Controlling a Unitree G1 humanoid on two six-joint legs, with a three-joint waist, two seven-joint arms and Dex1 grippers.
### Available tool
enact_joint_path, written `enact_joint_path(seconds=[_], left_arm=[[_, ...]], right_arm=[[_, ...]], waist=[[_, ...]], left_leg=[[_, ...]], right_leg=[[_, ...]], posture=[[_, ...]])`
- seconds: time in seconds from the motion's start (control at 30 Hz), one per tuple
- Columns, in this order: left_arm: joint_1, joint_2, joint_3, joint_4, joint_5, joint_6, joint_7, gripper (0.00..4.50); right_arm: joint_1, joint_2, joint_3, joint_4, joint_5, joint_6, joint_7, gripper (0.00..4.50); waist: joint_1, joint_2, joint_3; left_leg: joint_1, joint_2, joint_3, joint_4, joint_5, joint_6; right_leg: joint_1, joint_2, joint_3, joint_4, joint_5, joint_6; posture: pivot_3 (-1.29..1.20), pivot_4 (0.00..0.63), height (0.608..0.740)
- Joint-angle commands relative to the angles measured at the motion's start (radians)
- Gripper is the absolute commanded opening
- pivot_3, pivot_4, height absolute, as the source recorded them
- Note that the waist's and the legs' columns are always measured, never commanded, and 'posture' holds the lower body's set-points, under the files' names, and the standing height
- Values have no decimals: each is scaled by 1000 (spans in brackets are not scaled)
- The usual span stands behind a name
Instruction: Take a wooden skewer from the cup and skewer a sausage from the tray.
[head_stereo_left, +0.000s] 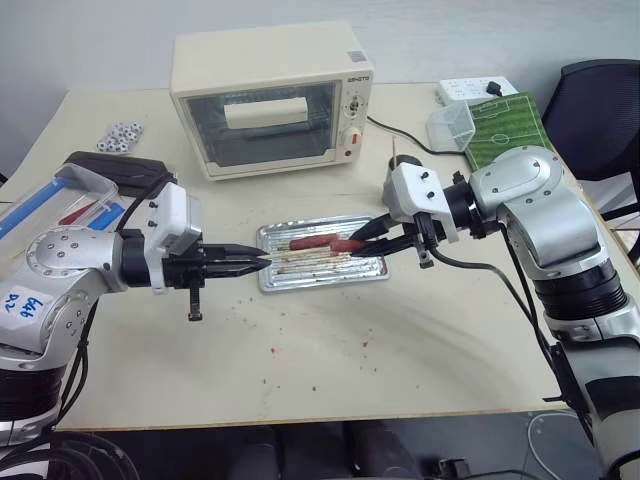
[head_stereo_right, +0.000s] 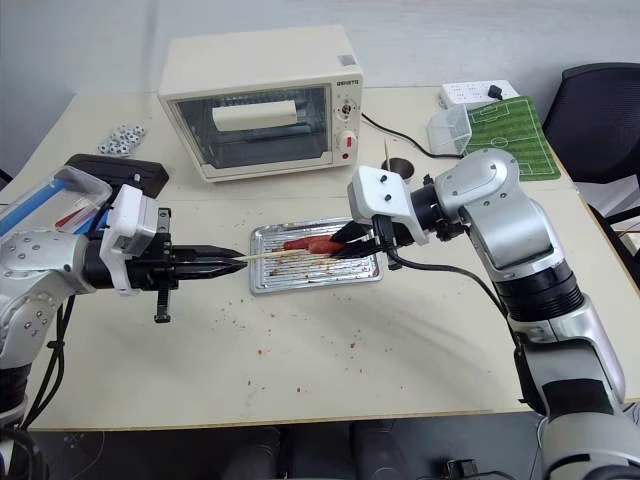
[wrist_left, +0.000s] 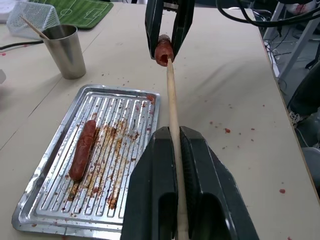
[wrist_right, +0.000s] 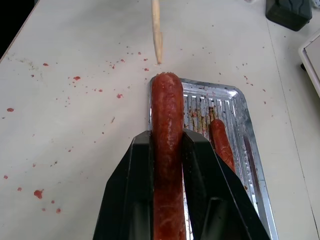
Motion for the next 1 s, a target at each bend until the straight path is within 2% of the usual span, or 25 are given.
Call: enact_joint_path(seconds=[0.03, 0.73, 1.0], left_arm=[[-12, 14, 18, -13, 10, -23, -7, 0], [-65, -19, -31, 7, 38, -27, -13, 0], [-132, -57, -136, 36, 131, -32, 35, 0]], right_arm=[[-9, -16, -16, -34, 13, -6, 1, 803], [-23, 0, -9, -53, 14, 11, -18, 803], [-46, 24, 8, -63, 6, 11, -30, 803]], waist=[[0, 0, 0], [2, 0, 0], [7, 0, 0]], left_leg=[[0, 0, 0, 0, 0, 0], [0, 0, 0, 0, 0, 0], [0, 0, 0, 1, 0, 0]], right_leg=[[0, 0, 0, 0, 0, 0], [0, 0, 0, 0, 0, 0], [0, 0, 0, 0, 0, 0]], posture=[[0, 150, 740], [0, 150, 740], [0, 150, 740]])
